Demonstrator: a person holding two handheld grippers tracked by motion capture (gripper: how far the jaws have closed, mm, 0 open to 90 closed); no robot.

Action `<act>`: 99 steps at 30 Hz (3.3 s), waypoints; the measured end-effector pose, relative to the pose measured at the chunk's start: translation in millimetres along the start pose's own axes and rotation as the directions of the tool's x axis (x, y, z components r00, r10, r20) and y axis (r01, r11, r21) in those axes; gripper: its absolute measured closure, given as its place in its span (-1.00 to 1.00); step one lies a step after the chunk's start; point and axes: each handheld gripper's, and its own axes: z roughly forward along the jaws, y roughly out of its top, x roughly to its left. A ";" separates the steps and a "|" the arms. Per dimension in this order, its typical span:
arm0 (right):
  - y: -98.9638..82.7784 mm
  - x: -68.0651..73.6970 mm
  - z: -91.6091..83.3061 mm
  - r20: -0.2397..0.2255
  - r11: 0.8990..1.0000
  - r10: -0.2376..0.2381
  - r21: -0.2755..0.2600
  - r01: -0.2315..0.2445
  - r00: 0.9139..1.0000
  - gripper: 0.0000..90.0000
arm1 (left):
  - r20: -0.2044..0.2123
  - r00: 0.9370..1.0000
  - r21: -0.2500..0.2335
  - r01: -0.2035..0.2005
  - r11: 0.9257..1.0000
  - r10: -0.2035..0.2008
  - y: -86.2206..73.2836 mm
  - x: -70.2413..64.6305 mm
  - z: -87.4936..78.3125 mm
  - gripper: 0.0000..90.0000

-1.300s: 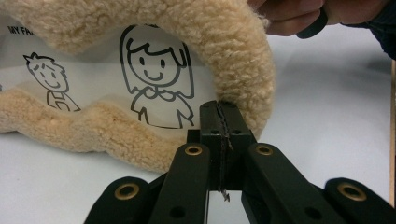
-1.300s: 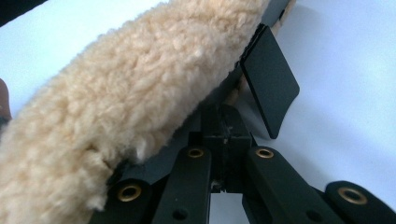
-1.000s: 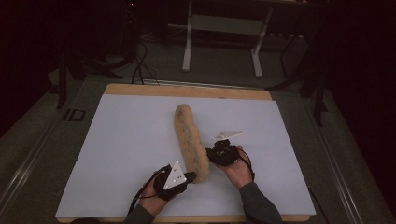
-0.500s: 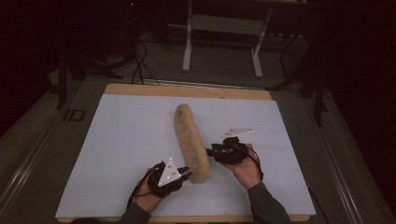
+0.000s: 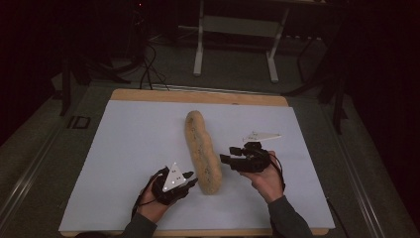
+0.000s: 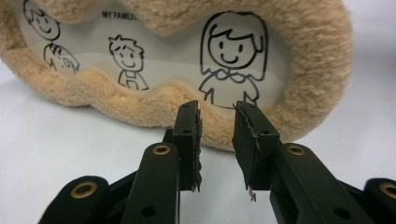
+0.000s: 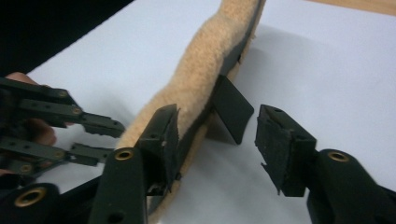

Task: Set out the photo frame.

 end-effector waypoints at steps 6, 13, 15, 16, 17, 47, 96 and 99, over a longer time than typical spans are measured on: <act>0.4 9.8 1.9 -0.017 1.000 0.003 -0.003 -0.003 1.000 -0.14 | -0.016 1.000 0.008 0.013 1.000 -0.013 -0.8 4.1 0.1 0.54; -5.8 31.0 17.8 -0.005 0.999 -0.034 0.028 0.034 0.999 -0.36 | -0.032 0.999 0.020 0.037 0.999 -0.037 -1.8 10.1 -0.8 0.51; -8.8 33.7 23.0 0.004 0.998 -0.043 0.041 0.043 0.999 -0.36 | -0.036 0.998 0.017 0.046 0.999 -0.046 -2.1 11.4 -1.1 0.50; -10.6 35.0 25.8 0.006 0.998 -0.047 0.051 0.046 0.999 -0.36 | -0.038 0.998 0.018 0.049 0.999 -0.048 -2.1 12.1 -1.4 0.50; -12.6 36.0 28.6 0.016 0.997 -0.056 0.062 0.055 0.998 -0.36 | -0.039 0.998 0.018 0.049 0.999 -0.048 -2.2 12.9 -1.7 0.50; -40.7 46.3 55.9 0.048 0.986 -0.109 0.135 0.101 0.993 0.15 | -0.070 0.993 0.002 0.094 0.996 -0.093 -3.5 26.1 -8.5 0.49; -48.9 18.8 27.5 -0.028 0.950 -0.280 0.135 0.282 0.959 0.58 | -0.230 0.938 -0.049 0.256 0.966 -0.260 -15.9 82.2 -34.1 0.39; -49.3 17.4 26.2 -0.037 0.949 -0.284 0.131 0.286 0.958 0.59 | -0.249 0.934 -0.044 0.252 0.967 -0.255 -17.8 87.3 -31.4 0.38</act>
